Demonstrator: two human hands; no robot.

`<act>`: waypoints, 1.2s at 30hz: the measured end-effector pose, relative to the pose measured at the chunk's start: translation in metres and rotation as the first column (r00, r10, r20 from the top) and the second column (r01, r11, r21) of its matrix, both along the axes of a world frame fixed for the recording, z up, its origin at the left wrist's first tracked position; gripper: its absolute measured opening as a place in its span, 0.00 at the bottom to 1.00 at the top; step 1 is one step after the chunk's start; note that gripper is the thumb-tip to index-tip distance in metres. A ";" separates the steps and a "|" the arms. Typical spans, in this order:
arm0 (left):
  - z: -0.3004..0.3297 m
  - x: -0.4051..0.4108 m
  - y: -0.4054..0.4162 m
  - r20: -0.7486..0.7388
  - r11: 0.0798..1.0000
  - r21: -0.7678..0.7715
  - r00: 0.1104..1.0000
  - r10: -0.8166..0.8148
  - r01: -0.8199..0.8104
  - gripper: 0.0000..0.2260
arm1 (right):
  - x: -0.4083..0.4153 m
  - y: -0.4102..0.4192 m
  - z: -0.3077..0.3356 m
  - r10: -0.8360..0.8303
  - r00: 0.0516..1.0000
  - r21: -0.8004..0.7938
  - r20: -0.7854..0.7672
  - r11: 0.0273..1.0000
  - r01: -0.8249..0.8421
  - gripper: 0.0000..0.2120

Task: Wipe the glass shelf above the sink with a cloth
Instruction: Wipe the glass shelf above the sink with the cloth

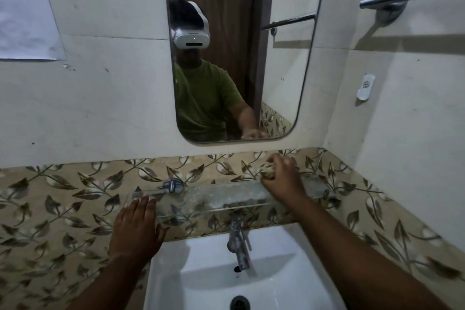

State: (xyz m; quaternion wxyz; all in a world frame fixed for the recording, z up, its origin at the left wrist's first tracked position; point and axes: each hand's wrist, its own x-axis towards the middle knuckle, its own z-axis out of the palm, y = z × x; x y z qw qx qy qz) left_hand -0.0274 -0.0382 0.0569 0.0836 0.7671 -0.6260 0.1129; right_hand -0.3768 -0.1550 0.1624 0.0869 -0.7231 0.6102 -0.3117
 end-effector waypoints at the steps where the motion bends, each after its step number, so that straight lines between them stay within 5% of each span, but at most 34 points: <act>1: -0.001 0.000 0.000 0.005 1.000 -0.003 1.000 -0.001 0.002 0.35 | 0.020 0.013 -0.005 0.049 0.999 0.001 0.017 0.999 -0.049 0.22; 6: -0.003 0.001 0.001 -0.002 1.000 0.001 1.000 -0.011 0.011 0.37 | 0.115 0.049 -0.029 0.309 0.945 0.054 0.110 0.947 -0.316 0.21; 9: -0.003 0.002 0.001 -0.005 1.000 0.006 1.000 -0.020 0.020 0.38 | 0.165 0.056 -0.021 0.337 0.933 -0.001 0.128 0.941 -0.339 0.24; 14: -0.001 0.004 0.000 0.010 0.999 0.002 0.999 -0.040 0.040 0.38 | 0.222 0.052 -0.021 0.202 0.961 -0.090 -0.188 0.971 -0.221 0.21; 17: -0.002 0.005 0.000 0.013 0.998 -0.007 0.998 -0.055 0.056 0.36 | 0.229 0.056 -0.041 0.260 0.929 0.027 -0.263 0.965 -0.262 0.19; 21: -0.006 0.008 0.000 -0.007 0.996 -0.040 0.997 -0.081 0.080 0.32 | 0.217 0.073 -0.059 0.352 0.864 0.079 -0.360 0.934 -0.347 0.41; 36: -0.012 0.013 -0.002 -0.021 0.987 -0.098 0.991 -0.129 0.126 0.33 | 0.183 0.065 -0.054 0.413 0.788 0.167 -0.456 0.910 -0.380 0.50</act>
